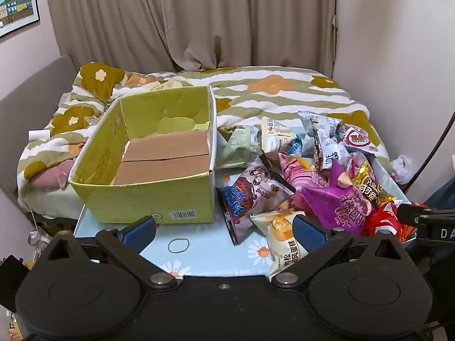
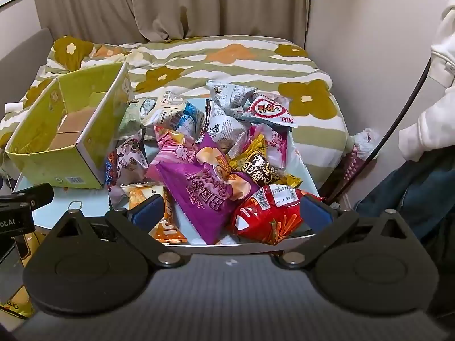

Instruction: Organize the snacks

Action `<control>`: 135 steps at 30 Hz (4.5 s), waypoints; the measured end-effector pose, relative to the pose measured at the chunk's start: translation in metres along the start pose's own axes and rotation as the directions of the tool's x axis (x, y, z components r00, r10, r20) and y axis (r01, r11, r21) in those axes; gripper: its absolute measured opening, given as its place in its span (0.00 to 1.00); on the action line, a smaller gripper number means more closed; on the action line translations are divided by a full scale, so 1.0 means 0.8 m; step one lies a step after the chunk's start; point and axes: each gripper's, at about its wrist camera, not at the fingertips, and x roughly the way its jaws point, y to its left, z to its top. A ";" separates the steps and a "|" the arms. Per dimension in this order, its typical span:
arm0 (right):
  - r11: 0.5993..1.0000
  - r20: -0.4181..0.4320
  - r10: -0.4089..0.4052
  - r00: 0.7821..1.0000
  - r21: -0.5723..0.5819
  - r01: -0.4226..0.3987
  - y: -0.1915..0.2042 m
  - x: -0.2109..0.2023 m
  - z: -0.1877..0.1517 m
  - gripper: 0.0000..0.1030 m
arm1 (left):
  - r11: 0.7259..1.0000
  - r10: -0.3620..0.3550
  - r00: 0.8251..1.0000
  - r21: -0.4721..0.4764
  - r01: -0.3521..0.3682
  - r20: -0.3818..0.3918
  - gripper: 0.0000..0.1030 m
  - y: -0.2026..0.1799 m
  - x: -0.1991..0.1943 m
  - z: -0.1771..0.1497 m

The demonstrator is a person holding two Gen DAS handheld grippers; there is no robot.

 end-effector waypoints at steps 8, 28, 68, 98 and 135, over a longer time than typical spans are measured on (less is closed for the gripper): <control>1.000 0.005 0.000 1.000 -0.007 0.000 0.001 0.001 0.004 1.00 | 1.000 -0.009 1.000 0.006 0.009 0.003 1.00 -0.001 0.000 0.001; 1.000 0.011 -0.004 1.000 -0.006 0.004 0.003 0.003 0.006 1.00 | 1.000 -0.008 1.000 0.006 0.008 0.003 1.00 -0.001 0.002 0.002; 1.000 0.001 -0.010 1.000 -0.003 0.010 0.007 0.006 0.011 1.00 | 1.000 -0.009 1.000 0.010 0.009 -0.014 1.00 -0.003 0.012 0.003; 0.984 -0.077 -0.042 0.996 0.171 0.055 -0.050 0.054 -0.018 1.00 | 0.986 -0.154 0.974 0.039 0.163 -0.164 1.00 -0.048 0.103 0.001; 0.975 -0.265 0.174 0.949 0.179 -0.129 -0.111 0.216 -0.014 0.87 | 0.996 -0.085 0.944 -0.026 0.081 -0.319 0.67 -0.114 0.215 -0.035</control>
